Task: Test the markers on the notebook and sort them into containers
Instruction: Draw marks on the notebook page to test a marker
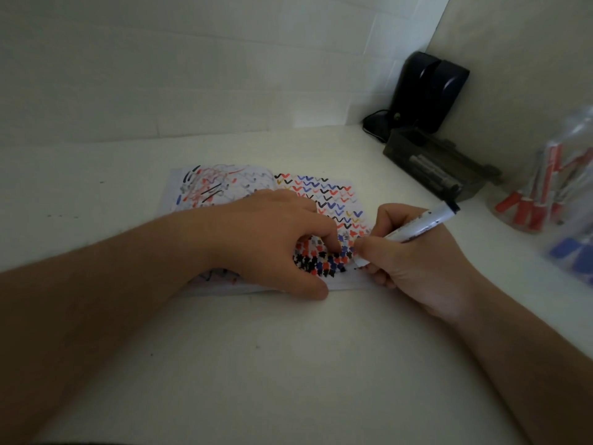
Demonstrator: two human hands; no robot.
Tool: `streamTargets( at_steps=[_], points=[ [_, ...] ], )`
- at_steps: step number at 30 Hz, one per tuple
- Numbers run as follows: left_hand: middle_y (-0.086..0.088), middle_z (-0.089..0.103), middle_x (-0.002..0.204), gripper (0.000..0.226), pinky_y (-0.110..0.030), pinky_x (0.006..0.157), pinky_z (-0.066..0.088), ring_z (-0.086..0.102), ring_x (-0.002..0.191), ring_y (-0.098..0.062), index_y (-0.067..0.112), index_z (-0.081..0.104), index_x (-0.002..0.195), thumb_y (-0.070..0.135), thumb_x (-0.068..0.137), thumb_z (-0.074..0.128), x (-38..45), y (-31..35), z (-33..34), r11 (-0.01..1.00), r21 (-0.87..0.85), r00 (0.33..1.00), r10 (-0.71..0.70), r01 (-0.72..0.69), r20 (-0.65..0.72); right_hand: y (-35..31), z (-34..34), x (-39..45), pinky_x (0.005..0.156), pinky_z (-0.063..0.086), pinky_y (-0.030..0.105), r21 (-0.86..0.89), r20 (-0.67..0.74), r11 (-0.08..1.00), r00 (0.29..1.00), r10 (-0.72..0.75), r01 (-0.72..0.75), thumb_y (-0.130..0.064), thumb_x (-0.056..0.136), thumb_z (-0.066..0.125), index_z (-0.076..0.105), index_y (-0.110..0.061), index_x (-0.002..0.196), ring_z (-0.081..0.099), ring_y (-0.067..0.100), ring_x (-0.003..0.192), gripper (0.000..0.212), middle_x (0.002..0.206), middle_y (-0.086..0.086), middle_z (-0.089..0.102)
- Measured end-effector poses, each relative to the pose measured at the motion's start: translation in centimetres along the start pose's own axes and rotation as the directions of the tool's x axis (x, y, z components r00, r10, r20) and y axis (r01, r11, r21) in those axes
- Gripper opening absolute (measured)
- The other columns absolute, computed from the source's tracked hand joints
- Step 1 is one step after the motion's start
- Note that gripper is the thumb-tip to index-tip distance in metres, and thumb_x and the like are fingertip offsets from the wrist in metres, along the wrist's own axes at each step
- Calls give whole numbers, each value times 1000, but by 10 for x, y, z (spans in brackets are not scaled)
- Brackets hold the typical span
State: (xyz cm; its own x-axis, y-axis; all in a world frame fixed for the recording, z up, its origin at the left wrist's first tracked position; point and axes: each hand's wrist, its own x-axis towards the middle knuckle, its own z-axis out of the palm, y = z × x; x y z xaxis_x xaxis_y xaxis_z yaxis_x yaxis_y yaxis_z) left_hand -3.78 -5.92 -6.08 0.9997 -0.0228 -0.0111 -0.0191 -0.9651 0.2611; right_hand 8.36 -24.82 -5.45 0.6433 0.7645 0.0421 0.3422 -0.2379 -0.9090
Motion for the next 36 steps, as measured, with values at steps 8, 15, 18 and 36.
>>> streamTargets(
  at_steps=[8, 15, 18, 36],
  points=[
    [21, 50, 105, 59, -37, 102, 40, 45, 111, -7, 55, 50, 124, 82, 72, 61, -1, 2, -2, 1000, 6, 1000, -5, 5, 14, 5, -1, 1, 51, 46, 32, -35, 22, 999, 999, -29, 30, -3, 80, 79, 50, 2, 63, 58, 28, 54, 34, 64, 27, 63],
    [20, 50, 105, 60, -38, 101, 41, 46, 110, -9, 55, 50, 125, 83, 72, 60, -1, 2, -2, 1000, 20, 1000, -5, 4, 16, 7, -2, 4, 48, 45, 30, -17, 17, 999, 999, -30, 31, -1, 79, 78, 47, 5, 66, 55, 26, 53, 34, 67, 32, 60],
    [21, 50, 105, 60, -35, 100, 40, 45, 109, -8, 56, 49, 126, 83, 73, 58, -2, 3, -2, 1000, 21, 1000, -4, 4, 21, 7, -1, 2, 44, 46, 25, 6, 7, 999, 999, -39, 39, -2, 81, 78, 48, 8, 69, 58, 22, 51, 33, 68, 30, 64],
    [30, 72, 107, 13, -29, 95, 49, 65, 104, 8, 32, 51, 110, 20, 106, 53, -11, -2, -12, 890, -452, 988, -117, 58, -103, 16, -29, 18, 54, 27, 30, 684, 274, 711, 961, -39, -166, -31, 78, 41, 77, -7, 103, 40, 23, 61, 50, 77, 12, 71]
  ],
)
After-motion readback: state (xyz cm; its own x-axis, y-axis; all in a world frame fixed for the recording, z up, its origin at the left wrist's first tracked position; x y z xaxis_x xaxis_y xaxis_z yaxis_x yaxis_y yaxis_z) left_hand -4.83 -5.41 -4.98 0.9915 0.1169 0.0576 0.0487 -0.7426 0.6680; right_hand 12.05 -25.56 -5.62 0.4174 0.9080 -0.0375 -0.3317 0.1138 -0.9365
